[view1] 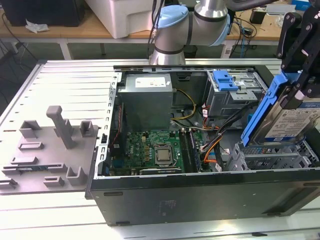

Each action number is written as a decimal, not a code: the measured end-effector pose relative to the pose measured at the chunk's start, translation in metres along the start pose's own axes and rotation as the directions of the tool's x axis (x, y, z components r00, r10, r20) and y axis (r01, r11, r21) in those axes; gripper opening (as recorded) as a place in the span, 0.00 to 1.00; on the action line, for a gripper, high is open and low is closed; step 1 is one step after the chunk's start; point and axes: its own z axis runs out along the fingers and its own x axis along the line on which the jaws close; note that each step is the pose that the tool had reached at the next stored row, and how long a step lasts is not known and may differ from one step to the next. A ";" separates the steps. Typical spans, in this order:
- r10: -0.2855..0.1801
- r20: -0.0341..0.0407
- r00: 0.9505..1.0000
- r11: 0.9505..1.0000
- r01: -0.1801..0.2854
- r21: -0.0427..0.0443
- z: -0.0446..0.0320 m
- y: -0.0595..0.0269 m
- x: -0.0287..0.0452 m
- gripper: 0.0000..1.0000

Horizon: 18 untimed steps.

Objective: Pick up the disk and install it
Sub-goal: 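Insert the disk into the insertion slot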

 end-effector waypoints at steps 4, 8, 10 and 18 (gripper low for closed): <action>-0.002 0.000 1.000 1.000 0.002 0.000 0.0013 -0.0004 0.0001 0.36; -0.005 0.000 1.000 1.000 0.005 0.000 0.0026 -0.0007 0.0001 0.36; -0.005 0.000 1.000 1.000 0.005 0.000 0.0032 -0.0007 0.0001 0.36; -0.008 0.000 1.000 1.000 0.008 0.000 0.0064 -0.0007 0.0003 0.36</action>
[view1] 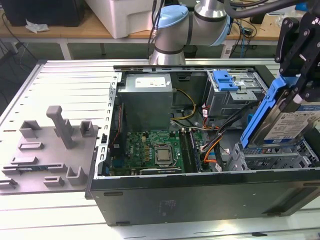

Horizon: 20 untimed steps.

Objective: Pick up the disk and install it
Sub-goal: 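Insert the disk into the insertion slot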

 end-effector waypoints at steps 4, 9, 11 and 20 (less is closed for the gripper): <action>-0.001 0.000 1.000 1.000 0.001 0.000 0.0010 -0.0001 0.0001 0.36; -0.004 0.000 1.000 1.000 0.004 0.000 0.0020 -0.0005 0.0001 0.36; -0.004 0.000 1.000 1.000 0.004 0.000 0.0025 -0.0007 0.0002 0.36; -0.005 0.000 1.000 1.000 0.005 0.000 0.0061 -0.0010 0.0006 0.36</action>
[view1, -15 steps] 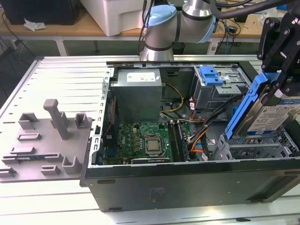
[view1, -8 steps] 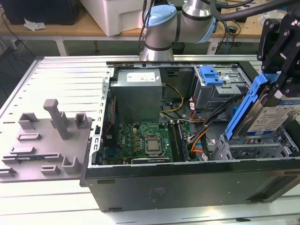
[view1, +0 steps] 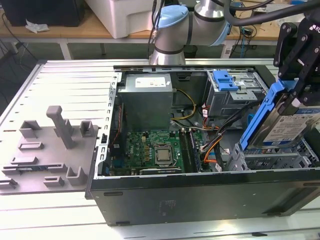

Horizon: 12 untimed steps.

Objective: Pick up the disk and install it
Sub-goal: 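Insert the disk into the insertion slot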

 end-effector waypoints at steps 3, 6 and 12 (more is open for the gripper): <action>0.000 0.000 1.000 1.000 0.000 0.000 0.0008 -0.0002 0.0002 0.36; 0.000 0.000 1.000 1.000 0.000 0.000 0.0018 -0.0003 0.0006 0.36; 0.000 0.000 1.000 1.000 0.000 0.000 0.0041 -0.0005 0.0012 0.36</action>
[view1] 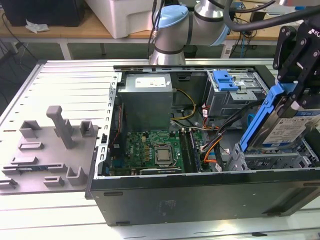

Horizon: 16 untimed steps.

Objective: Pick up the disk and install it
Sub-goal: 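Insert the disk into the insertion slot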

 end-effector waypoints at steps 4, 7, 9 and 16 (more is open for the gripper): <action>0.000 0.000 1.000 1.000 0.000 0.000 0.0014 0.0000 0.0002 0.36; 0.000 0.000 1.000 1.000 0.000 0.000 0.0025 0.0000 0.0003 0.36; 0.000 0.001 1.000 1.000 0.000 0.000 0.0033 0.0001 0.0006 0.36; 0.000 0.001 1.000 1.000 0.000 0.000 0.0049 0.0000 0.0008 0.36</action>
